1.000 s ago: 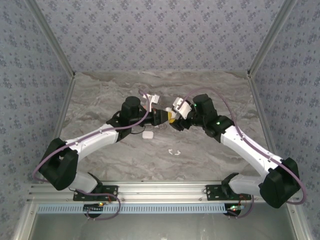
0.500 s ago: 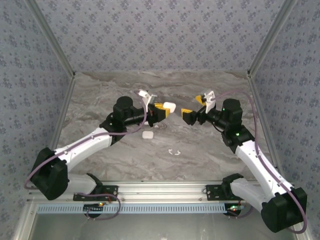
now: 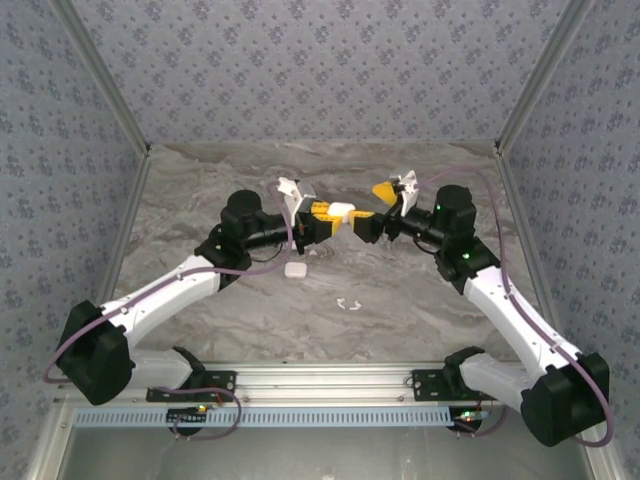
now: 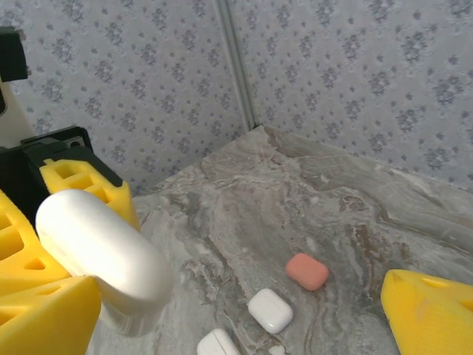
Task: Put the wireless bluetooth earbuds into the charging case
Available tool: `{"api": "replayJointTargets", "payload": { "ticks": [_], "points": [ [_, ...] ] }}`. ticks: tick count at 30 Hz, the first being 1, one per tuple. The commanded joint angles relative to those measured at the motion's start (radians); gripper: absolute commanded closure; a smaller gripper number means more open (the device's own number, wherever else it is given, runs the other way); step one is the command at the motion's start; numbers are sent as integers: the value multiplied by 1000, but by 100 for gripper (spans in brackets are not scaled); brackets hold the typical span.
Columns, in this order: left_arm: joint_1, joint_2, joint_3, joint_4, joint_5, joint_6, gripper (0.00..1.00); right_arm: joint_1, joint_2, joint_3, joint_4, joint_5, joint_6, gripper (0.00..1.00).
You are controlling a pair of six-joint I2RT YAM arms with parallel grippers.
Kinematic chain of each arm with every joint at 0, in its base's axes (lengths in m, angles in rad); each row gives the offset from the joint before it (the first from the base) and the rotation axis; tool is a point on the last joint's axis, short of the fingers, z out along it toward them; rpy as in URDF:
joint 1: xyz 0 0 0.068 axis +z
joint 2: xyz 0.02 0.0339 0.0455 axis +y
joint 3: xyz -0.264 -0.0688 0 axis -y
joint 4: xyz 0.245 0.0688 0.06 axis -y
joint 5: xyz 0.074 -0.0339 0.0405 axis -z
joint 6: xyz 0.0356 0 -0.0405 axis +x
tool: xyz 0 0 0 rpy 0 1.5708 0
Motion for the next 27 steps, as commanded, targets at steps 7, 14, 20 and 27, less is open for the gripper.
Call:
{"api": "replayJointTargets", "payload": {
  "ticks": [7, 14, 20, 27],
  "points": [
    [-14, -20, 45, 4, 29, 34, 96, 2, 37, 50, 19, 7, 3, 0],
    [-16, -27, 45, -15, 31, 53, 97, -25, 64, 74, 4, 8, 31, 0],
    [-18, -27, 44, -30, 26, 67, 98, -38, 82, 92, 5, -8, 42, 0],
    [-19, -26, 40, -41, 4, 70, 99, -47, 66, 87, 6, -40, 41, 0]
  ]
}}
